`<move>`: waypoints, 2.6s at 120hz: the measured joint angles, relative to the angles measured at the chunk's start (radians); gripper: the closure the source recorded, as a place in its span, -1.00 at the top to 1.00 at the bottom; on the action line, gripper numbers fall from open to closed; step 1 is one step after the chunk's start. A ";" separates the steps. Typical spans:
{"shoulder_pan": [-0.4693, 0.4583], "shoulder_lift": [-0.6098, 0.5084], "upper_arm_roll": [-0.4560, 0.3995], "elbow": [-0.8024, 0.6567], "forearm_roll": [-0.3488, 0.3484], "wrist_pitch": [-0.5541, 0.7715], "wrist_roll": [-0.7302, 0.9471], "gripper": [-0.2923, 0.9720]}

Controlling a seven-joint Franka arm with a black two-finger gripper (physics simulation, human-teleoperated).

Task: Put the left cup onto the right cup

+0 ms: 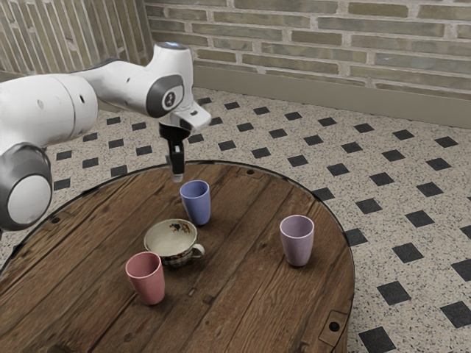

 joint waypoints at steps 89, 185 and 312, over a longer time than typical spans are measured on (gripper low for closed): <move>0.005 0.125 -0.018 -0.010 -0.078 0.223 0.011 -0.57; -0.299 0.001 0.063 0.140 -0.034 0.112 -0.069 -0.70; -0.456 0.132 0.065 0.317 -0.069 -0.092 -0.322 -0.70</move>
